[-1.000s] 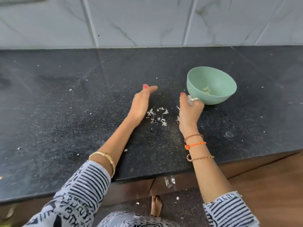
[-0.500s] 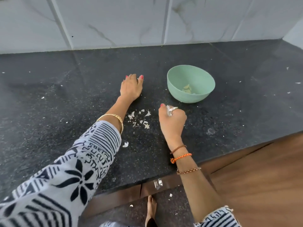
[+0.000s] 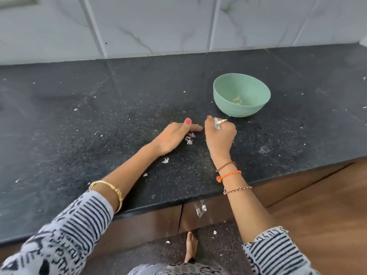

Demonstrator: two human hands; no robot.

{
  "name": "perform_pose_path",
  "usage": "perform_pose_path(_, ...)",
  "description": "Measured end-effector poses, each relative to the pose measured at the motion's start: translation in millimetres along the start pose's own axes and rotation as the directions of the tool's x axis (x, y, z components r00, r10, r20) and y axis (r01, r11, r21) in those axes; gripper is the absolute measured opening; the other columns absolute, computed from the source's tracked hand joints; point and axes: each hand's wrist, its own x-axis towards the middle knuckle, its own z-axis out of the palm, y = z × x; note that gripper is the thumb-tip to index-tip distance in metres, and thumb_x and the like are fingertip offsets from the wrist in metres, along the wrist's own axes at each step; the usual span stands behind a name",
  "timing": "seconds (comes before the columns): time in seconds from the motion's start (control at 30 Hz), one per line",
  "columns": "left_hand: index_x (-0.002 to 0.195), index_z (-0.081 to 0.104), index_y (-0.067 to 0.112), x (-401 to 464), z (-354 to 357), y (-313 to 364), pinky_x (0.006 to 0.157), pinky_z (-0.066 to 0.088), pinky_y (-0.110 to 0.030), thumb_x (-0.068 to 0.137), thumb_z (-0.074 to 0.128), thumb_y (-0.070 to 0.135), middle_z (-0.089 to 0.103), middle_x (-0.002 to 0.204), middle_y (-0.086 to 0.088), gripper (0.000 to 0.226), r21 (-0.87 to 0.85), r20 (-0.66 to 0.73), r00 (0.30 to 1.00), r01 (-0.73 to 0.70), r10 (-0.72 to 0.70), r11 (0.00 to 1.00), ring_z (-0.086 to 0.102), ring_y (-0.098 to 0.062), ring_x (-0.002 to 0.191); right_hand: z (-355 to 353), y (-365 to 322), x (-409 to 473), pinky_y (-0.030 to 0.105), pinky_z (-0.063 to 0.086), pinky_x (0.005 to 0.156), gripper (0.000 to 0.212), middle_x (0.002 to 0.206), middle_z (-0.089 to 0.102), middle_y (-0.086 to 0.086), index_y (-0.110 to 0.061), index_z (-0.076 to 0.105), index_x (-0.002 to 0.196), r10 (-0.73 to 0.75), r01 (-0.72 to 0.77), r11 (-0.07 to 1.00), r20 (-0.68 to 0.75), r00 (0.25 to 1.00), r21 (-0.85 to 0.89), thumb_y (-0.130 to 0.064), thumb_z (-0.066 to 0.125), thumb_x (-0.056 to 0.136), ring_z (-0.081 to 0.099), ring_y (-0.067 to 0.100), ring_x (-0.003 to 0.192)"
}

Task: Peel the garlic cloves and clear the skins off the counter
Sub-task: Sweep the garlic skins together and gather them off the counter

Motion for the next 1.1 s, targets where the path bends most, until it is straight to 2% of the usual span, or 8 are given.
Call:
perform_pose_path(0.1, 0.13, 0.052, 0.009, -22, -12, 5, 0.111, 0.028, -0.029, 0.096, 0.007, 0.048, 0.052, 0.135, -0.007, 0.069, -0.123, -0.144, 0.986, 0.062, -0.079, 0.99, 0.045, -0.014, 0.126, -1, -2, -3, 0.03, 0.024, 0.048, 0.055, 0.04, 0.036, -0.006, -0.022, 0.032, 0.04, -0.014, 0.014, 1.0, 0.0, 1.0, -0.012, -0.009, 0.062, 0.084, 0.03, 0.009, 0.039)
perform_pose_path(0.33, 0.117, 0.053, 0.002, -84, -12, 14, 0.113, 0.013, -0.026, 0.101, 0.023, 0.035, 0.058, 0.118, -0.013, 0.047, 0.189, -0.482, 0.872, 0.198, -0.085, 0.962, 0.045, -0.019, 0.116, -7, -8, -24, 0.027, 0.022, 0.051, 0.052, 0.042, 0.037, -0.005, -0.02, 0.033, 0.041, 0.007, -0.008, 0.999, -0.029, 1.0, -0.052, -0.011, 0.062, 0.084, 0.032, 0.008, 0.04)
perform_pose_path(0.4, 0.135, 0.039, -0.003, -99, 7, 12, 0.114, 0.007, -0.03, 0.1, 0.029, 0.035, 0.034, 0.145, -0.022, 0.052, 0.215, -0.516, 0.839, 0.319, -0.17, 0.923, 0.023, -0.026, 0.139, -8, -10, -30, 0.028, 0.021, 0.052, 0.052, 0.042, 0.037, -0.005, -0.019, 0.034, 0.042, -0.001, -0.001, 0.995, -0.017, 1.0, -0.097, -0.012, 0.061, 0.085, 0.032, 0.008, 0.041)
perform_pose_path(0.5, 0.143, 0.024, 0.0, -102, 34, 13, 0.114, 0.007, -0.037, 0.099, 0.029, 0.039, 0.014, 0.153, -0.021, 0.058, 0.272, -0.519, 0.81, 0.46, -0.274, 0.845, 0.007, -0.03, 0.143, -7, -13, -35, 0.027, 0.02, 0.054, 0.045, 0.043, 0.036, -0.006, -0.009, 0.039, 0.046, -0.026, 0.024, 0.989, -0.008, 1.0, -0.143, -0.012, 0.061, 0.085, 0.033, 0.014, 0.043)
perform_pose_path(0.67, 0.109, 0.053, -0.002, -54, 44, 25, 0.097, 0.032, -0.041, 0.1, 0.033, 0.029, 0.056, 0.114, -0.017, 0.038, 0.081, -0.621, 0.757, 0.321, -0.204, 0.944, 0.047, -0.035, 0.115, -8, -15, -39, 0.026, 0.023, 0.052, 0.042, 0.044, 0.038, -0.006, -0.008, 0.043, 0.047, -0.031, 0.028, 0.996, -0.039, 0.999, -0.085, -0.01, 0.06, 0.086, 0.035, 0.007, 0.042)
perform_pose_path(0.87, 0.067, 0.044, 0.009, -2, 55, 48, 0.093, 0.039, -0.042, 0.103, 0.025, 0.028, 0.058, 0.078, -0.013, 0.045, -0.013, -0.561, 0.804, 0.231, -0.198, 0.973, 0.053, -0.03, 0.078, -23, -16, -32, 0.013, 0.025, 0.042, 0.052, 0.03, 0.034, -0.015, -0.017, 0.033, 0.044, 0.19, -0.136, 0.944, -0.159, 0.969, 0.301, 0.001, 0.057, 0.086, 0.032, 0.001, 0.034)
perform_pose_path(1.0, 0.115, 0.061, 0.003, 11, 58, 59, 0.094, 0.036, -0.031, 0.103, 0.016, 0.033, 0.061, 0.12, -0.014, 0.056, -0.232, -0.444, 0.851, 0.194, -0.281, 0.953, 0.054, -0.027, 0.113, -41, -6, -21, 0.022, 0.023, 0.046, 0.049, 0.035, 0.028, -0.017, -0.015, 0.03, 0.045, 0.318, -0.207, 0.866, -0.181, 0.931, 0.456, 0.0, 0.056, 0.084, 0.026, 0.004, 0.04)
perform_pose_path(1.1, 0.116, 0.062, 0.008, 1, 43, 55, 0.1, 0.031, -0.025, 0.103, 0.014, 0.032, 0.062, 0.119, -0.009, 0.055, -0.253, -0.524, 0.817, 0.119, -0.239, 0.96, 0.051, -0.022, 0.117, -49, -2, -13, 0.027, 0.019, 0.05, 0.05, 0.039, 0.025, -0.015, -0.017, 0.028, 0.046, 0.376, -0.258, 0.824, -0.147, 0.915, 0.505, -0.002, 0.057, 0.084, 0.022, 0.011, 0.046)
